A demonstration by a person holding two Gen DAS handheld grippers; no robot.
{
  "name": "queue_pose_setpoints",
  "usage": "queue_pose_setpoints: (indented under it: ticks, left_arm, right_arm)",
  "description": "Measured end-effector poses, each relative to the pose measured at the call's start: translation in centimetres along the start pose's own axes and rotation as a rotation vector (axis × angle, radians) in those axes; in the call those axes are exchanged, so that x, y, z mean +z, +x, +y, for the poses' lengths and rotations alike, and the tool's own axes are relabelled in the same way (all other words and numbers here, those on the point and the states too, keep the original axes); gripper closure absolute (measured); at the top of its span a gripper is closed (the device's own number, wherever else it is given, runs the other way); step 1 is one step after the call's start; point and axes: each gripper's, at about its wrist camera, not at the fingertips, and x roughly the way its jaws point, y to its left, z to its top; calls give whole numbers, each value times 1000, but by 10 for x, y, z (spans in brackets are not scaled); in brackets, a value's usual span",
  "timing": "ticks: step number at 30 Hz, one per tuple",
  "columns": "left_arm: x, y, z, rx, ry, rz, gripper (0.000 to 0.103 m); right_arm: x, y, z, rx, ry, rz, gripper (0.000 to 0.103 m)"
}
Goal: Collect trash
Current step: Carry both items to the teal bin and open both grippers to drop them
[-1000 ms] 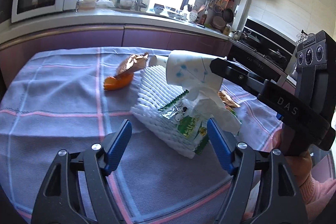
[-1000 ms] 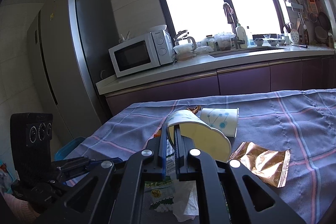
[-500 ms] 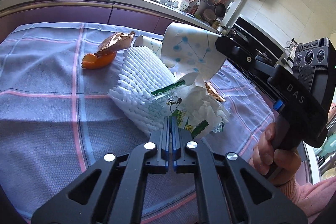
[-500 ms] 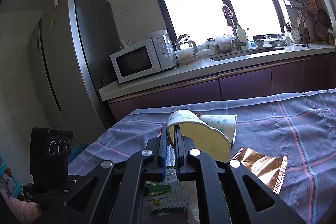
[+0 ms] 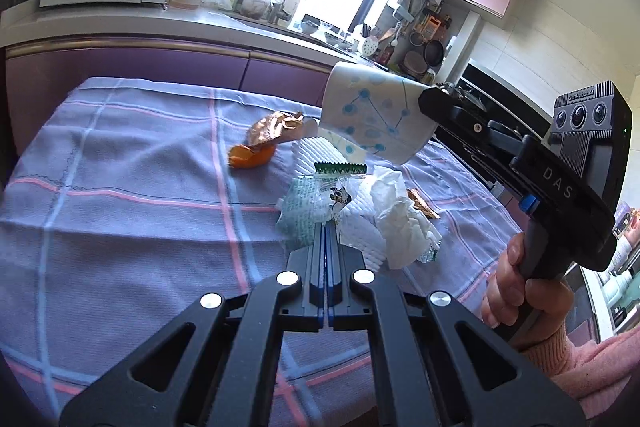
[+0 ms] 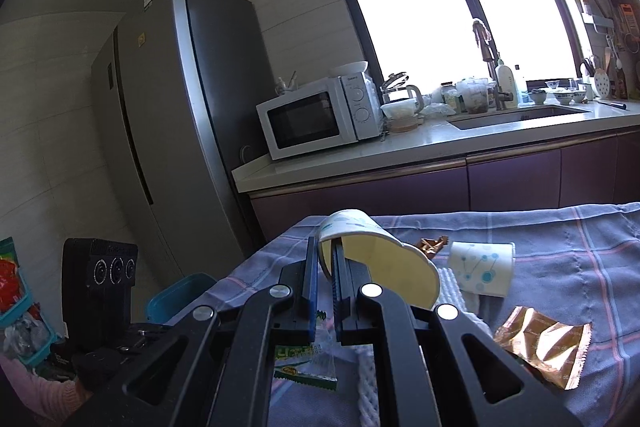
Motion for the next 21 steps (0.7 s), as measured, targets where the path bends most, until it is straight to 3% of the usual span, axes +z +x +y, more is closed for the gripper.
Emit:
queue_pose_setpoints:
  ticks: [8, 21]
  left_arm:
    - [-1, -68, 41, 162, -48, -90, 102]
    - [-16, -169, 136, 479, -234, -215, 102]
  right_arm:
    - [0, 41, 39, 179, -1, 77, 98]
    - [-6, 136, 132, 431, -62, 244, 98]
